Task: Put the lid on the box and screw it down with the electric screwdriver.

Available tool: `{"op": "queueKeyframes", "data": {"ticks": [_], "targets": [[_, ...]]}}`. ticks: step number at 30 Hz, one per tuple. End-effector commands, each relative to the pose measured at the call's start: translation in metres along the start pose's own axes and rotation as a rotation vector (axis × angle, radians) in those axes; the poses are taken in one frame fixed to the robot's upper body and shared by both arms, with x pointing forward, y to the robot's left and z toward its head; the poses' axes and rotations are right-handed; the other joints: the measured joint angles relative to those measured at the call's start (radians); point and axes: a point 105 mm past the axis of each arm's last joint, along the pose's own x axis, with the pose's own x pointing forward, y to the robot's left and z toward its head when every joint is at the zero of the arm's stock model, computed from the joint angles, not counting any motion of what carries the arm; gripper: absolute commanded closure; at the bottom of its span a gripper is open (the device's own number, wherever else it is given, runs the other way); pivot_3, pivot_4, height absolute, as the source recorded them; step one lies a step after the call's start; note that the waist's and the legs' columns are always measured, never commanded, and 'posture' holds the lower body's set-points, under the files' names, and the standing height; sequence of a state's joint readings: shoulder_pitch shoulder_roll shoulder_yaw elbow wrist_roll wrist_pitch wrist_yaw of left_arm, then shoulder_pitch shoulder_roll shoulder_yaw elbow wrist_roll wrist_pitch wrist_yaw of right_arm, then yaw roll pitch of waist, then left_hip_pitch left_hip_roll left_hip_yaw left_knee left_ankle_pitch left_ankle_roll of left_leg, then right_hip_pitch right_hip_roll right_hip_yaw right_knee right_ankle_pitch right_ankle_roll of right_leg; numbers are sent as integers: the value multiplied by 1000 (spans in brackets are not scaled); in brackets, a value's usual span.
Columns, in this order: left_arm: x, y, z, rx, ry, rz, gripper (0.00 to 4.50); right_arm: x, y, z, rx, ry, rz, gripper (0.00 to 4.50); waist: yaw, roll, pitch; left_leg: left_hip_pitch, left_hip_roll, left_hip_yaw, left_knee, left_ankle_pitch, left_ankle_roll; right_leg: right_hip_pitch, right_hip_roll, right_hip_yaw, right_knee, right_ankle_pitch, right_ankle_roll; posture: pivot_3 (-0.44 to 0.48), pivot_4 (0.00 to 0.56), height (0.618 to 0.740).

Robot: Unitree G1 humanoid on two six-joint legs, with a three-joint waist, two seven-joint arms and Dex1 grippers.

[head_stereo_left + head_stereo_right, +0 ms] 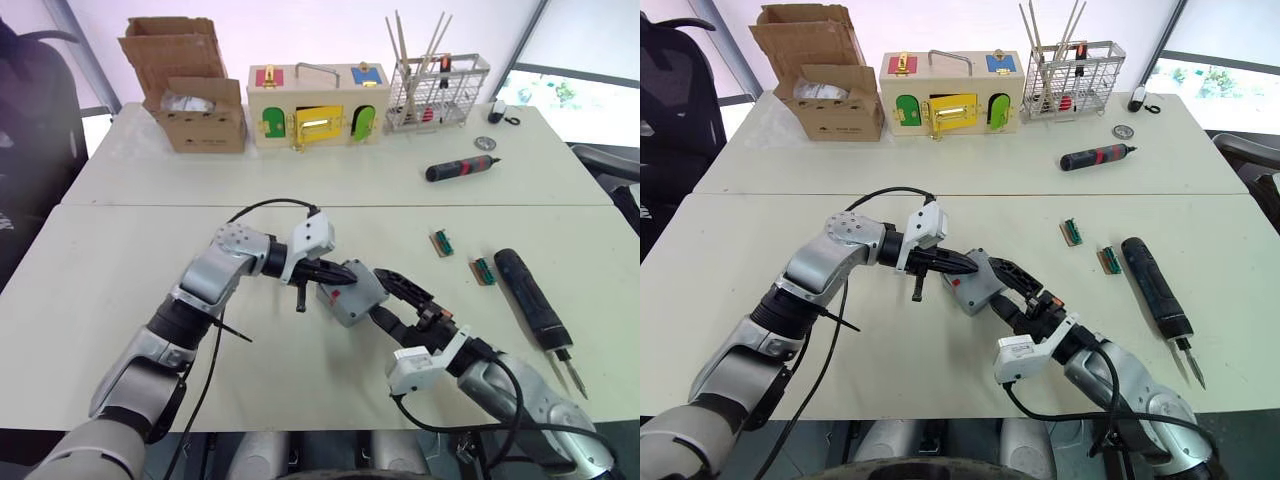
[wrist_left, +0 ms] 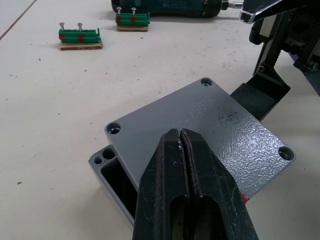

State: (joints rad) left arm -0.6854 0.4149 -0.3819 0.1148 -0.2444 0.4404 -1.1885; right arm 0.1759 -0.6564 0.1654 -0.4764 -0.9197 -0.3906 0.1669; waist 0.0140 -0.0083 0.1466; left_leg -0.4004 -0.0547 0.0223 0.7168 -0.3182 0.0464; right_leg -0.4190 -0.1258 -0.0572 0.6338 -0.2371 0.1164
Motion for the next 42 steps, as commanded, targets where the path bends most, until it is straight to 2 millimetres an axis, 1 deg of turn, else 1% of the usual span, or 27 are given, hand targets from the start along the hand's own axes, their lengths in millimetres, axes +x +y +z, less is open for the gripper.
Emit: {"op": "queueKeyframes", "data": {"ticks": [1, 7, 16, 19, 23, 25, 27, 28, 29, 36, 42], "targets": [[-2, 0, -25, -43, 99, 17, 4500, -2, 3, 0, -6, -31, 41, 20, -1, 0, 0, 0, 0, 0, 0, 0, 0, 0, 0, 0, 0, 0, 0, 0, 150, 694], [-3, 0, -29, -51, 106, 29, 4500, 1, -3, -4, -29, -58, 49, 20, 0, 0, 0, 0, 0, 0, 0, 0, 0, 1, 0, 0, 0, 0, 0, 0, 150, 694], [-5, 1, -26, -55, 87, 43, 4500, 8, -14, 2, -29, -95, 25, 20, -1, 0, 0, 1, 0, 0, 0, 0, 0, 1, 0, 0, 0, 0, 0, 0, 150, 694], [-4, 1, -25, -57, 82, 43, 4500, 9, -16, 2, -32, -95, 21, 768, 0, 0, 0, 1, 0, 0, 0, 0, 0, 1, 0, 0, 0, 0, 0, 0, 150, 694], [-4, 0, -25, -58, 82, 39, 4500, 8, -13, 2, -33, -97, 33, 2075, 0, 0, 0, 1, 0, 0, 0, 0, 1, 1, 0, 0, -1, 0, 0, 0, 150, 694], [-4, 0, -25, -58, 82, 37, 4500, 8, -12, 2, -35, -97, 34, 2877, 0, 0, 0, 1, 0, 0, 0, -1, 1, 1, 0, 0, -1, 0, 0, 0, 150, 694], [-4, -1, -25, -58, 83, 35, 4500, 8, -13, 1, -38, -95, 31, 3897, 0, 0, 0, 1, 0, 0, 0, -1, 1, 1, 0, 0, -1, 0, 0, 0, 150, 694], [-3, -1, -25, -58, 83, 34, 4500, 8, -13, 1, -38, -94, 30, 4322, 0, 0, 0, 1, 0, 0, 0, -1, 1, 1, 0, 0, -1, 0, 0, 0, 150, 694], [-3, -1, -25, -58, 83, 32, 4500, 8, -13, 1, -39, -93, 30, 4388, 1, 0, 0, 1, 0, 0, 0, -1, 1, 1, 0, 0, -1, 0, 0, 0, 150, 694], [-3, -2, -24, -60, 79, 28, 4500, 6, -5, 1, -45, -94, 53, 4387, 0, 0, 0, 1, 0, 0, 0, -1, 1, 1, 0, 0, -1, 0, 0, 0, 150, 694], [-6, 1, -10, -84, 13, 37, 4500, 9, -16, 0, -113, -102, -33, 4387, 0, 0, 0, 0, 0, 0, 0, -1, 1, 1, 0, 0, -1, 0, 0, 0, 150, 694]]}}
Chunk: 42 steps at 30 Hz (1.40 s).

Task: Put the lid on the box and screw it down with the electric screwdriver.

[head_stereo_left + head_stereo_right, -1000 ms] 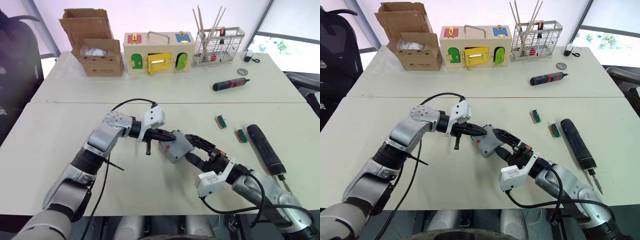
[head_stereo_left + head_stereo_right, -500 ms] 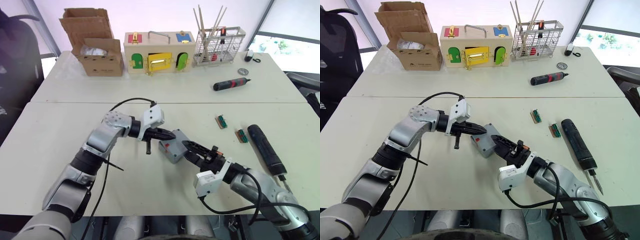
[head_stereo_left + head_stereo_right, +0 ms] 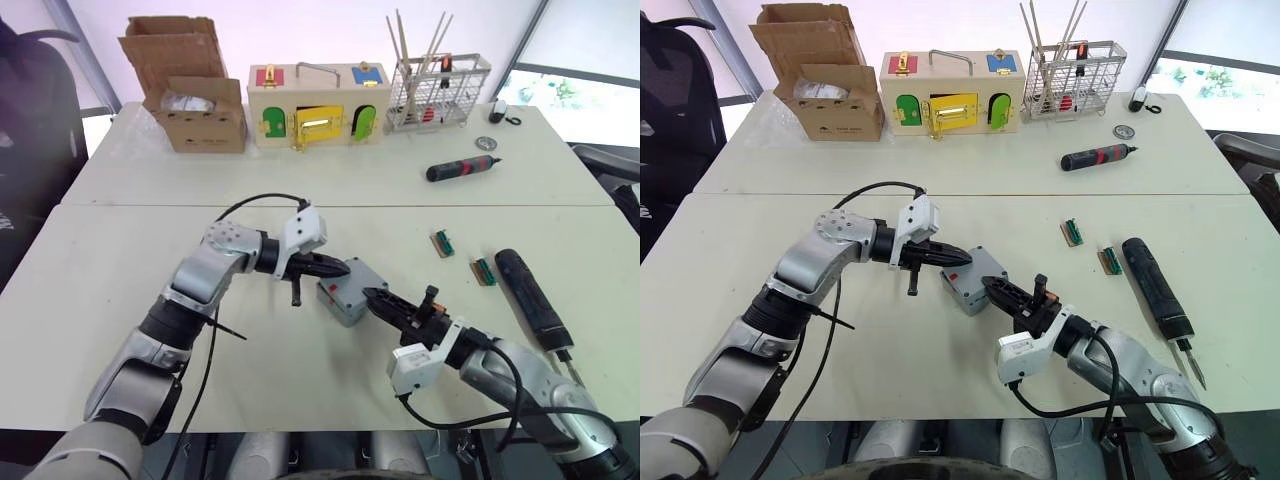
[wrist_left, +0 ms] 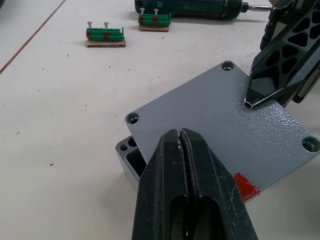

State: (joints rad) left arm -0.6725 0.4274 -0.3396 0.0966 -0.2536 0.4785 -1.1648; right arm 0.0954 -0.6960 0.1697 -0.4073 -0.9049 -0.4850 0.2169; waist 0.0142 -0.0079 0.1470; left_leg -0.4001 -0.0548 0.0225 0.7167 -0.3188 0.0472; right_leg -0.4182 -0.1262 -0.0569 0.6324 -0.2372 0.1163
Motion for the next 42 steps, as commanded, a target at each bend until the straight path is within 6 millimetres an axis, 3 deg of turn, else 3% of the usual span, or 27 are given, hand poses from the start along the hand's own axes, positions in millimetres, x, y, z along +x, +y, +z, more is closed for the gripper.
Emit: {"op": "queueKeyframes", "data": {"ticks": [1, 6, 14, 34, 35, 36, 40, 42], "targets": [[3, -4, -9, -53, 23, -17, 4500, 2, -22, 1, -69, -16, -110, 4387, 0, 0, 0, -1, 0, 0, 0, 0, 0, 0, 0, 0, 0, 0, 0, 0, 150, 694], [-1, -2, 0, -68, -15, -10, 4500, 2, -34, 2, -88, -14, -186, 4387, 0, 0, 0, -3, 0, 0, 0, 0, 0, -3, 0, 0, 0, 0, 0, 0, 150, 694], [-4, -1, 8, -86, -40, -11, 4500, 6, -32, 2, -59, -5, -191, 4387, -1, 1, 1, -7, 0, 0, 0, 0, 0, -7, 0, 0, 0, 1, 3, 0, 150, 694], [8, -14, -21, 0, 102, -65, 4500, 1, -9, -3, 22, -5, -89, 4387, 0, 1, 1, -6, 0, 0, 0, 0, 0, -6, 0, 0, 0, 1, 2, 0, 150, 694], [9, -14, -22, 4, 111, -65, 4500, 0, -8, -3, 25, -6, -86, 3376, 0, 1, 1, -6, 0, 0, 0, 0, 0, -6, 0, 0, 0, 1, 2, 0, 150, 694], [9, -14, -24, 7, 118, -64, 4500, 0, -8, -3, 27, -5, -85, 3072, 0, 1, 1, -6, 0, 0, 0, 0, 0, -6, 0, 0, 0, 1, 2, 0, 150, 694], [9, -13, -30, 12, 144, -60, 4500, -1, -8, -5, 24, 4, -83, 1149, -1, 1, 0, -4, 0, 0, 0, 0, 0, -4, 0, 0, 0, 1, 2, 0, 150, 694], [9, -13, -33, 13, 155, -59, 4500, -3, -9, -7, 22, 8, -76, 521, -1, 0, 0, -3, 0, 0, 0, 0, 0, -3, 0, 0, 0, 0, 0, 0, 150, 694]]}}
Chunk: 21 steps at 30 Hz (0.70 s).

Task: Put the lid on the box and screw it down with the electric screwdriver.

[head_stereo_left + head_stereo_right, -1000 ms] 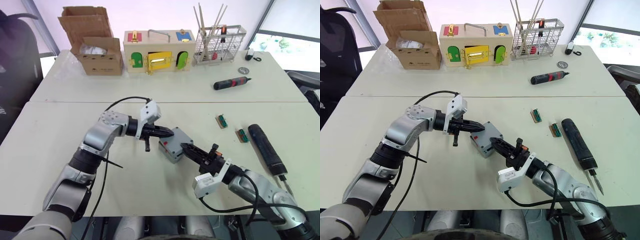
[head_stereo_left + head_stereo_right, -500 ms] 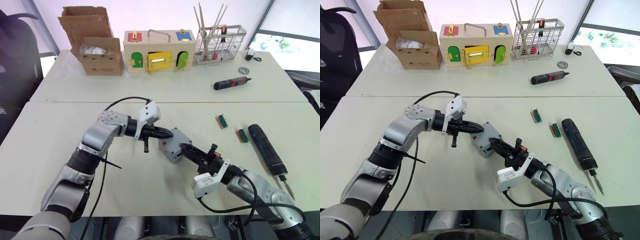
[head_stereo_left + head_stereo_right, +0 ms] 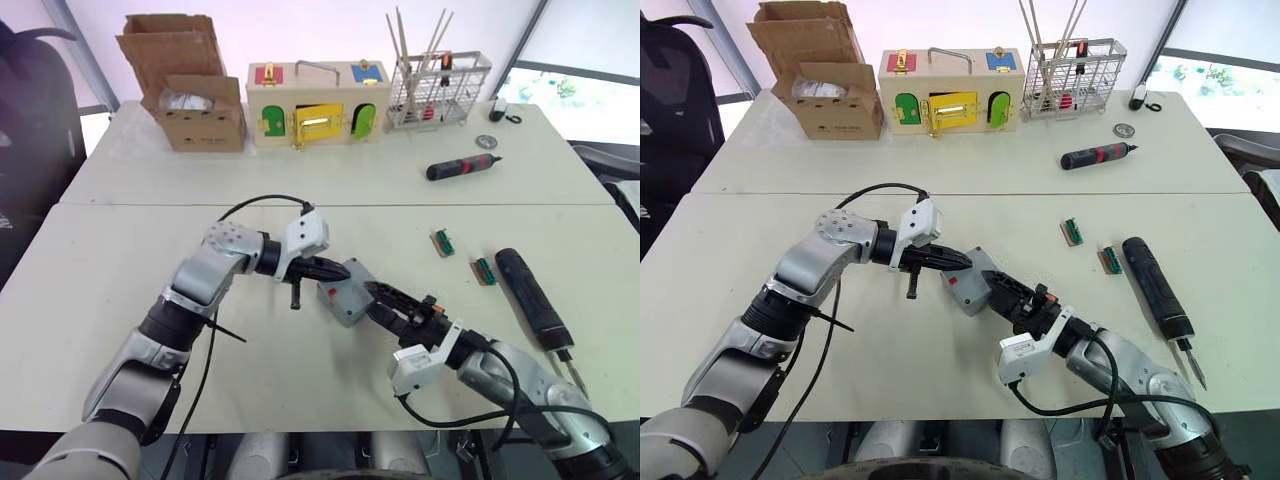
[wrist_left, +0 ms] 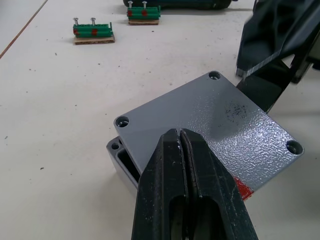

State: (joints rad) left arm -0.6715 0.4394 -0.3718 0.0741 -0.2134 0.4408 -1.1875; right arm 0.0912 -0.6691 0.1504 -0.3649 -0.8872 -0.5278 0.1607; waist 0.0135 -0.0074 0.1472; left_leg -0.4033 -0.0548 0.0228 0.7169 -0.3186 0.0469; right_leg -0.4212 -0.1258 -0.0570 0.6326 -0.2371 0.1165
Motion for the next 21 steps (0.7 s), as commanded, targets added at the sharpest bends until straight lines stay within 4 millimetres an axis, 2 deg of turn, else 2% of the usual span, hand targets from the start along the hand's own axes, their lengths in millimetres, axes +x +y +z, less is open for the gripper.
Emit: {"op": "queueKeyframes", "data": {"ticks": [1, 2, 7, 14, 21], "targets": [[8, -10, -32, -57, 116, -34, 4500, -3, -6, -4, -13, 13, -7, 193, 0, 0, 0, 1, 0, 0, 0, 0, 0, 1, 0, 0, 0, 0, 0, 0, 150, 694], [8, -9, -34, -56, 128, -30, 4500, -5, -7, -4, -13, 15, -4, 42, 1, 0, 0, 3, 0, 0, 0, 0, 0, 3, 0, 0, 0, 0, 0, 0, 150, 694], [8, -8, -44, -66, 163, -20, 4500, -10, -11, -9, -22, 24, 6, 42, 1, 0, 0, 12, 0, 0, -1, -2, 4, 13, 0, 0, -2, -1, 1, 0, 150, 694], [6, -7, -49, -74, 178, -6, 4500, -9, -15, -6, -32, -9, 31, 42, 0, 0, 0, 13, 0, 0, -1, -3, 5, 13, -1, 1, -2, -1, 1, 0, 150, 694], [7, -4, -50, -72, 178, 16, 4500, -10, -10, -2, 3, -34, 79, 42, 1, 0, 0, 13, 0, 0, -1, -4, 6, 13, -2, 1, -2, -1, 0, 0, 150, 694]]}}
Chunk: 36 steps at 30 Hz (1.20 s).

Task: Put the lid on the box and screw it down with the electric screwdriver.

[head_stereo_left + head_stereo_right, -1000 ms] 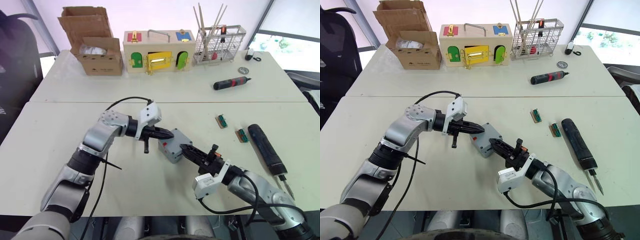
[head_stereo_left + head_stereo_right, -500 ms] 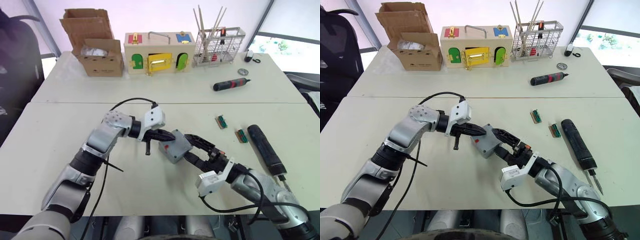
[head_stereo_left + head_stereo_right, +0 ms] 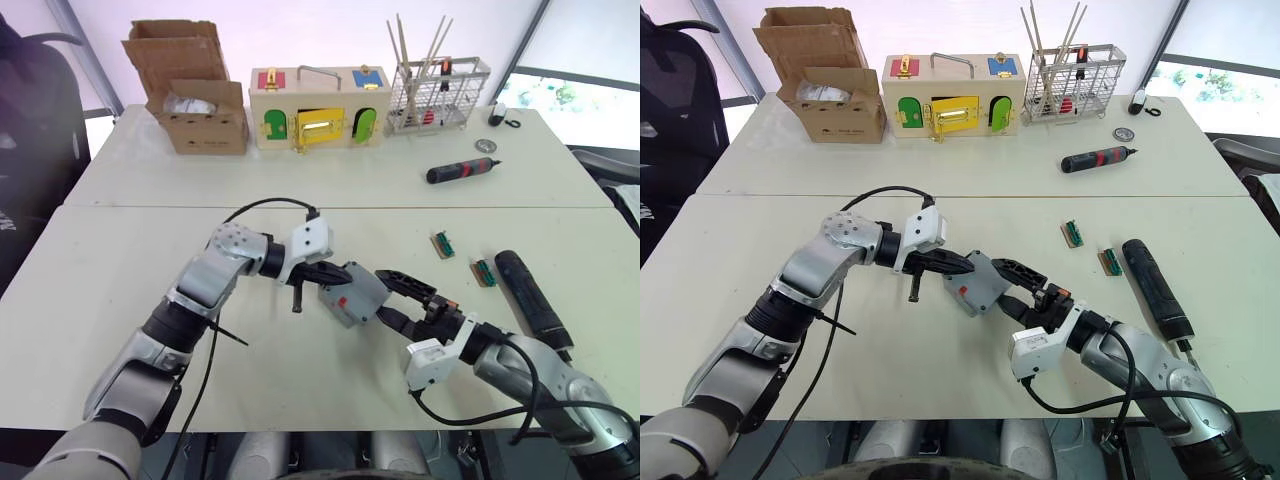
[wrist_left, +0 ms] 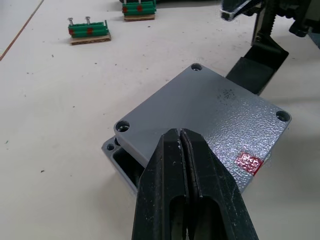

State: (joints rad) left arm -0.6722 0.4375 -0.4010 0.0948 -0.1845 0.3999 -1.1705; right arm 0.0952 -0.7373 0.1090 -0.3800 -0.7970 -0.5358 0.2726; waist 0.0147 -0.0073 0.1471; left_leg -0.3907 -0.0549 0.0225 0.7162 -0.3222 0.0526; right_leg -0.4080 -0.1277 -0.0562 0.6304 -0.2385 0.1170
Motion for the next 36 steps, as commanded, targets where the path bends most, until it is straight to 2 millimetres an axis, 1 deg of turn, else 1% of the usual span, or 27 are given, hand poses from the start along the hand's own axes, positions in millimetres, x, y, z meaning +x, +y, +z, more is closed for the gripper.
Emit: {"op": "queueKeyframes", "data": {"ticks": [1, 11, 14, 16, 17, 18, 19, 21, 22, 23, 24, 26, 27, 28, 30, 33, 36], "targets": [[3, -5, -44, -99, 151, 7, 4500, -2, -9, 5, -2, -31, -12, 42, 0, 0, 0, 0, 0, 0, 0, 0, 0, 0, 0, 0, 0, 0, 0, 0, 150, 694], [3, -5, -42, -88, 141, 10, 4500, -18, -1, -3, 53, 6, 20, 42, 1, 0, 0, 0, 0, 0, 0, -1, 2, 0, -2, 0, 0, 0, 0, 0, 150, 694], [3, -5, -40, -76, 133, 9, 4500, -28, 3, -3, 106, 29, -4, 42, 2, 0, 0, 0, 0, 0, 0, -1, 2, 0, -3, 0, 0, 0, 0, 0, 150, 694], [3, -5, -40, -73, 131, 8, 4500, -33, 3, -3, 162, 50, -25, 585, 1, 0, 0, 0, 0, 0, 0, -1, 2, 0, -4, 0, 0, 0, 0, 0, 150, 694], [3, -5, -40, -73, 131, 9, 4500, -35, 4, -3, 189, 59, -32, 783, 1, 0, 0, 0, 0, 0, 0, -1, 2, 0, -4, 0, -1, 0, 0, 0, 150, 694], [3, -5, -40, -72, 130, 9, 4500, -37, 4, -4, 218, 72, -42, 1142, 1, 0, 0, 0, 0, 0, 0, -2, 3, 0, -4, 0, -1, 0, 0, 0, 150, 694], [3, -5, -39, -70, 130, 9, 4500, -39, 3, -5, 260, 80, -59, 1347, 1, 0, 0, 0, 0, 0, 0, -2, 3, 0, -4, 0, -1, 0, 0, 0, 150, 694], [2, -4, -38, -63, 128, 11, 4500, -41, -10, -9, 629, 130, -199, 1985, 2, 0, 0, 0, 0, 0, 0, -2, 3, 0, -4, 0, -1, 0, 0, 0, 150, 694], [2, -3, -37, -60, 127, 12, 4500, -41, -13, -7, 820, 129, -234, 2388, 1, 0, 0, 0, 0, -1, 0, -3, 4, 0, -4, -1, -1, 0, 0, 0, 150, 694], [2, -3, -36, -58, 125, 13, 4500, -40, -17, -4, 923, 112, -255, 2837, 0, 1, 0, 0, 0, -1, 0, -3, 4, 0, -4, -1, -1, 0, 0, 0, 150, 694], [1, -2, -36, -56, 123, 13, 4500, -39, -19, -2, 987, 101, -255, 3281, 0, 1, 0, 0, 0, -1, 0, -3, 4, 0, -5, -1, -1, 0, 0, 0, 150, 694], [1, -2, -35, -53, 121, 12, 4500, -37, -18, 3, 1129, 89, -225, 4269, 0, 1, 0, 0, 0, -1, 0, -4, 6, 0, -5, -1, -1, 0, 0, 0, 150, 694], [1, -2, -34, -51, 119, 10, 4500, -35, -15, 6, 1200, 83, -194, 4400, 0, 1, 0, 0, 0, -1, 0, -5, 7, -1, -5, -1, -2, 0, 0, 0, 150, 694], [2, -2, -34, -50, 118, 9, 4500, -33, -11, 11, 1267, 75, -154, 4400, 1, 1, 0, 0, 0, -1, 0, -5, 7, -1, -5, -1, -2, 0, 0, 0, 150, 694], [2, -3, -33, -47, 115, 6, 4500, -31, -4, 20, 1337, 68, -82, 4400, 2, 1, 0, 0, 0, -1, 0, -5, 8, -2, -6, -1, -3, 0, 0, 0, 150, 694], [2, -2, -31, -44, 111, 8, 4500, -30, 3, 28, 1379, 65, -16, 4400, 1, 1, 0, 0, 0, -1, -1, -6, 9, -2, -6, -1, -4, 0, 0, 0, 150, 694], [3, -2, -30, -43, 106, 10, 4500, -27, 7, 28, 1398, 70, 6, 4400, 1, 1, 0, 0, 0, -1, -1, -6, 9, -2, -6, -1, -6, 0, 0, 0, 150, 694]]}}
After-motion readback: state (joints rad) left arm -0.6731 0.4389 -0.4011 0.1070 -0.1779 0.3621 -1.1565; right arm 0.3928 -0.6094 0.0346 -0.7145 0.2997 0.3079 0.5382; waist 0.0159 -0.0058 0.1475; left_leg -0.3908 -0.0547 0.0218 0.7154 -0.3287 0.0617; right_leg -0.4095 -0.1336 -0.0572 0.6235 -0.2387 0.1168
